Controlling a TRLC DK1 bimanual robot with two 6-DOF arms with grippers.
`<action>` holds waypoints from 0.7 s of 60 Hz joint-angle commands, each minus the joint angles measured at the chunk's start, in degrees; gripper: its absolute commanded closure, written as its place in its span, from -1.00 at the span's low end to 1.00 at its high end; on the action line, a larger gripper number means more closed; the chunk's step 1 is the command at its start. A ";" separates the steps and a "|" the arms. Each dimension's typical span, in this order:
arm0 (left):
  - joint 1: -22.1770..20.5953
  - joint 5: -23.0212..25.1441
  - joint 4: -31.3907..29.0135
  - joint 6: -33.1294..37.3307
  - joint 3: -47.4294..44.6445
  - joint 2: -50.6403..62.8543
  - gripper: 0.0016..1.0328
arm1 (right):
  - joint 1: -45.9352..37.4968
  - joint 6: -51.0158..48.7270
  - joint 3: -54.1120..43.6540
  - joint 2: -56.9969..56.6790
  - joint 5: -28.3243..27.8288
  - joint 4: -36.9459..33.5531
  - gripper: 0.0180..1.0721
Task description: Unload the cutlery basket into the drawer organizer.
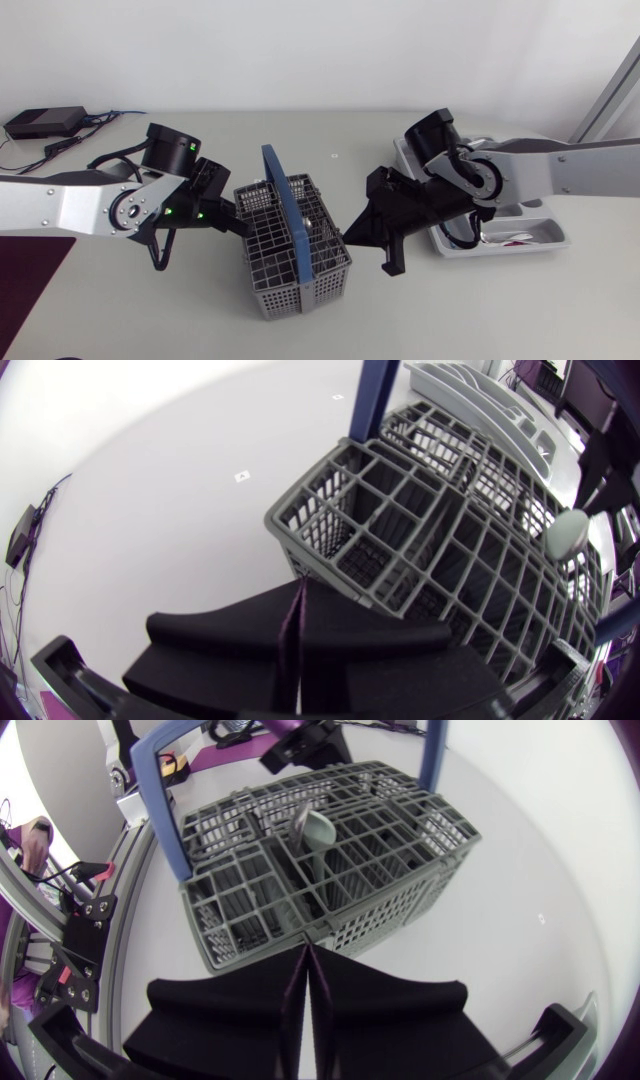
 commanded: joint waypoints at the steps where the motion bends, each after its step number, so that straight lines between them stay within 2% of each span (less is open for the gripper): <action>1: 0.12 0.44 0.99 0.38 4.20 3.11 0.93 | 2.89 0.28 -2.51 -1.82 0.86 -0.49 0.89; 17: -0.49 1.67 0.72 -1.11 11.85 10.05 0.93 | 10.10 3.01 -5.41 -5.43 3.59 -0.49 0.89; 22: 0.65 1.67 0.37 -0.94 13.25 11.55 0.93 | 10.98 3.10 -5.93 -6.30 5.08 -0.05 0.89; 27: 3.20 2.29 -1.12 -0.15 13.08 10.58 0.93 | 9.48 3.18 -5.93 -8.06 5.44 0.12 0.89; 35: 8.21 6.42 -4.46 2.75 9.12 3.64 0.93 | 4.03 2.30 -5.58 -10.17 5.35 0.82 0.89; 42: 9.44 8.97 -8.42 5.39 3.67 -5.41 0.93 | -0.62 2.22 -4.00 -8.50 5.44 3.29 0.89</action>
